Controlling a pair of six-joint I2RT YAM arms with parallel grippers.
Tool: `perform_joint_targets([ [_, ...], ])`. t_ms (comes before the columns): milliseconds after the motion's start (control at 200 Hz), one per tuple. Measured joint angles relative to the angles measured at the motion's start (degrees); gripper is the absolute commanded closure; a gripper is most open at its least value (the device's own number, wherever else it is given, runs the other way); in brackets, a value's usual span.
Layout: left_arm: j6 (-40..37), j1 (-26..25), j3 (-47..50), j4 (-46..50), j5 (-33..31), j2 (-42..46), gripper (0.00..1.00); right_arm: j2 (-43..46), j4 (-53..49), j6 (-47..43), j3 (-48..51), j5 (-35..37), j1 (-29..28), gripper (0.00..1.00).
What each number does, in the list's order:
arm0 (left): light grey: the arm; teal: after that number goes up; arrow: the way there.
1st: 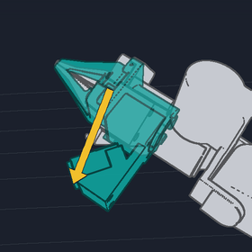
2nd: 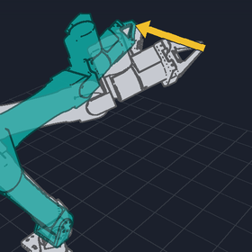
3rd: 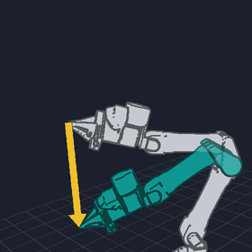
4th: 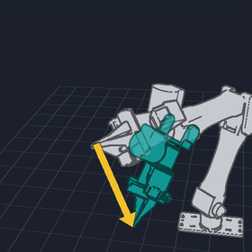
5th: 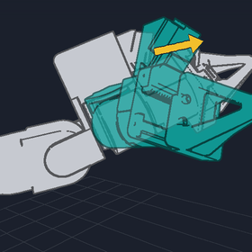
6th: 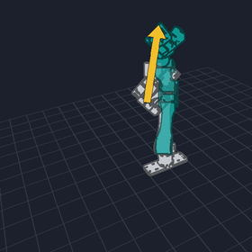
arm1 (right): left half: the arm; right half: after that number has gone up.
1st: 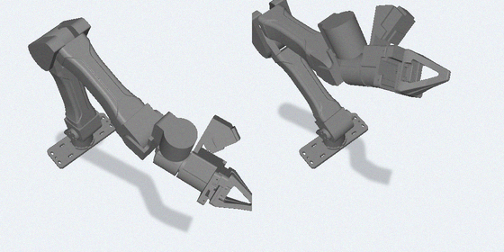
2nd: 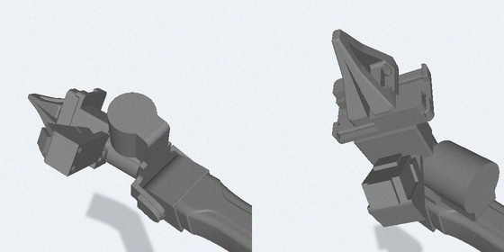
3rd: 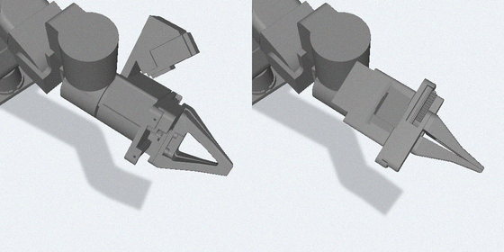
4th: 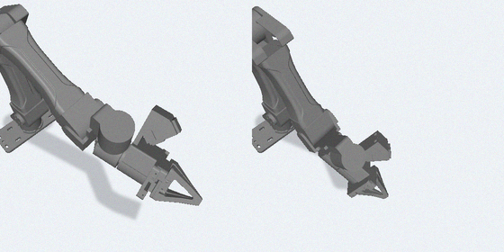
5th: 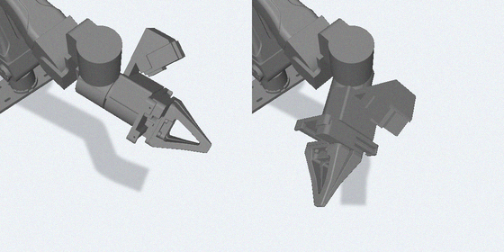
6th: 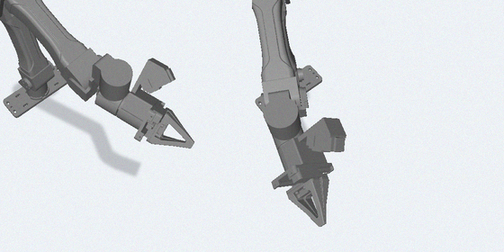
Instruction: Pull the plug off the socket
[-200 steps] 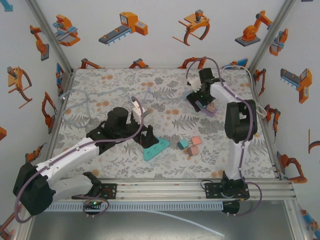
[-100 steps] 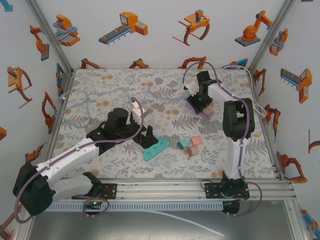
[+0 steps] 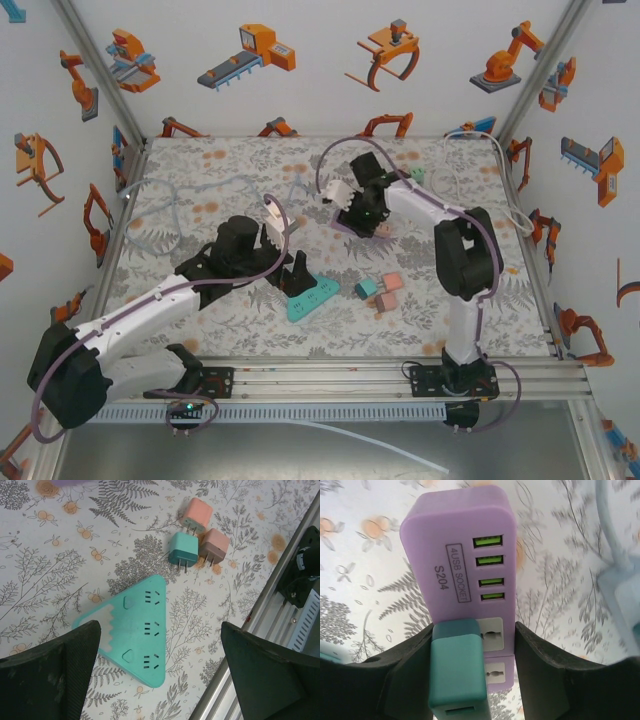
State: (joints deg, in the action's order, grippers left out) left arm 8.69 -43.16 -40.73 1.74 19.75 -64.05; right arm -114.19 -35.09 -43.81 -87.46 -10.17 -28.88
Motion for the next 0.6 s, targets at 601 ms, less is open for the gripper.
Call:
perform_joint_targets([
  [601, 1.09, -0.04, 0.81, 0.04, -2.84, 1.40, 0.03, -8.17, -2.01, -10.73, -6.86, -2.47, -7.98, 0.39],
])
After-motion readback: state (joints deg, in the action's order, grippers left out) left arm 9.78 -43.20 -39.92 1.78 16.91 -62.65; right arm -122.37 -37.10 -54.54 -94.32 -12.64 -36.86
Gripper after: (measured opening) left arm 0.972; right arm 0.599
